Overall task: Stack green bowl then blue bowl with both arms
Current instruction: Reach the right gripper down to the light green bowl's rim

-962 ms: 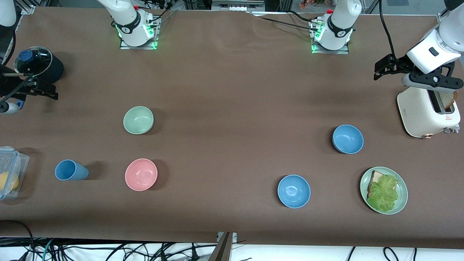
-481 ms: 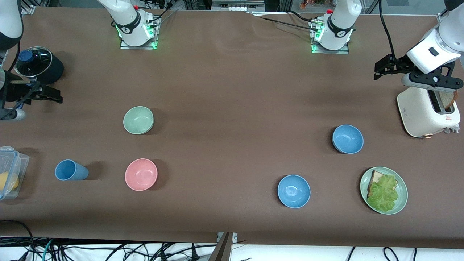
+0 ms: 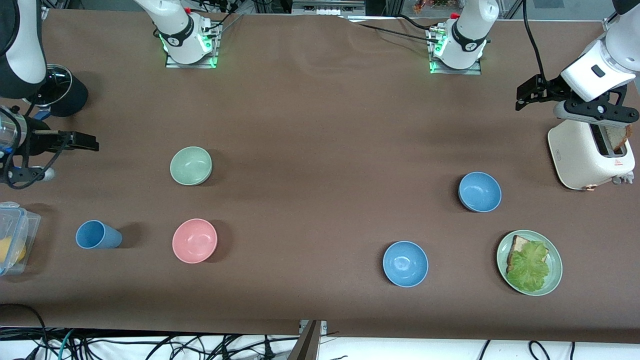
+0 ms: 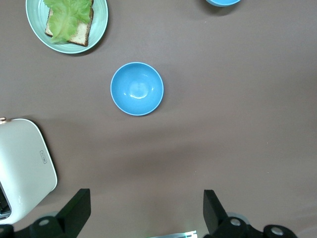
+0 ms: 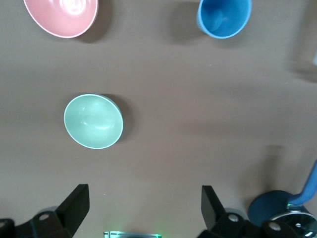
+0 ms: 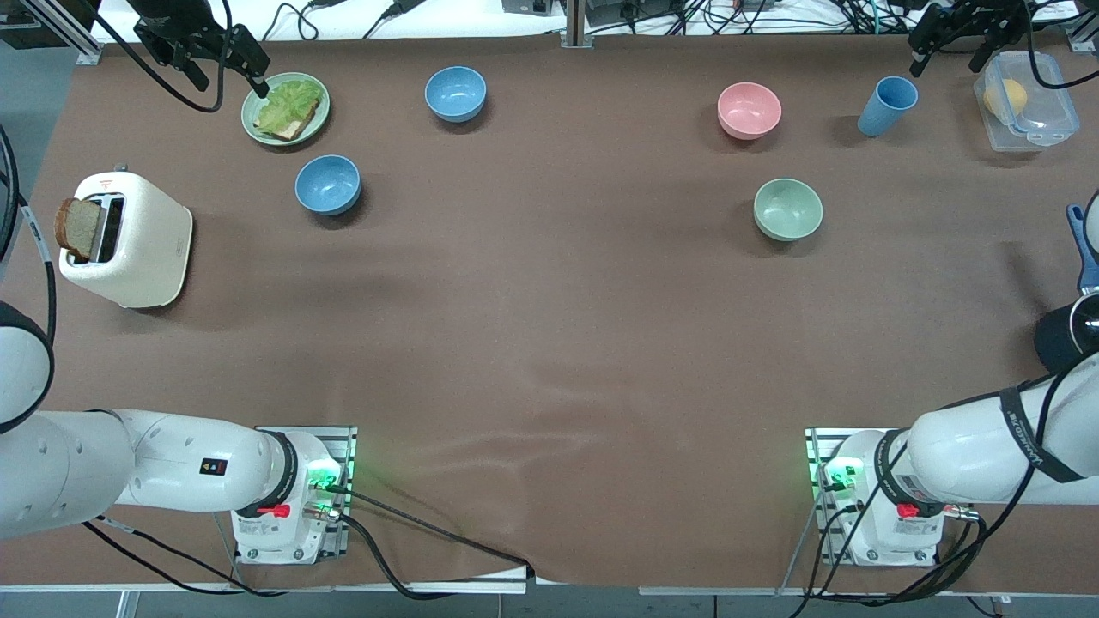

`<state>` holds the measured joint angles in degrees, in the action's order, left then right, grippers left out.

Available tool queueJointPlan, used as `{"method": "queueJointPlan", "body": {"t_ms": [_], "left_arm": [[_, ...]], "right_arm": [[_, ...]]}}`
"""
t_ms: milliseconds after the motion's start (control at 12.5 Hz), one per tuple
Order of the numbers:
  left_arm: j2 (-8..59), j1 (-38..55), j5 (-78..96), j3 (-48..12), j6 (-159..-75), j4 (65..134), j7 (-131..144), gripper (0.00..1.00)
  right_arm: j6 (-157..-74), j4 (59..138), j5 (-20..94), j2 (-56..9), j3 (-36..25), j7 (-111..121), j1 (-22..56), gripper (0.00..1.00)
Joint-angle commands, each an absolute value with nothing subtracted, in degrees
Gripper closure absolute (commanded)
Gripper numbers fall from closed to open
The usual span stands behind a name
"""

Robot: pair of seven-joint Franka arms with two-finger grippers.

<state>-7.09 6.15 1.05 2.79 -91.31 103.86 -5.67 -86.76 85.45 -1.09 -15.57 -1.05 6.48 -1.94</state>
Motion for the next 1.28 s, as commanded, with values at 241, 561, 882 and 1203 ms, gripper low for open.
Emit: {"method": "queueJointPlan", "body": {"t_ms": [241, 561, 882, 1203], "left_arm": [[-7.29, 6.15, -0.70, 2.37, -90.18, 102.92, -5.01, 0.00], [-7.38, 6.15, -0.70, 2.37, -90.18, 102.92, -5.01, 0.00], [-7.29, 6.15, -0.70, 2.29, -90.18, 102.92, -5.01, 0.00], [-7.38, 6.15, -0.70, 2.37, -90.18, 102.92, -5.01, 0.00]], "right_arm": [[-93.06, 88.23, 4.02, -22.23, -0.61, 5.19, -2.72, 0.01], [-103.95, 97.44, 5.71, -22.68, -0.27, 0.09, -2.20, 0.01], [-116.51, 108.17, 10.45, -22.59, -0.18, -0.09, -1.76, 0.01], [-127.52, 116.97, 11.43, -22.67, 0.87, -0.09, -0.88, 0.01]]}}
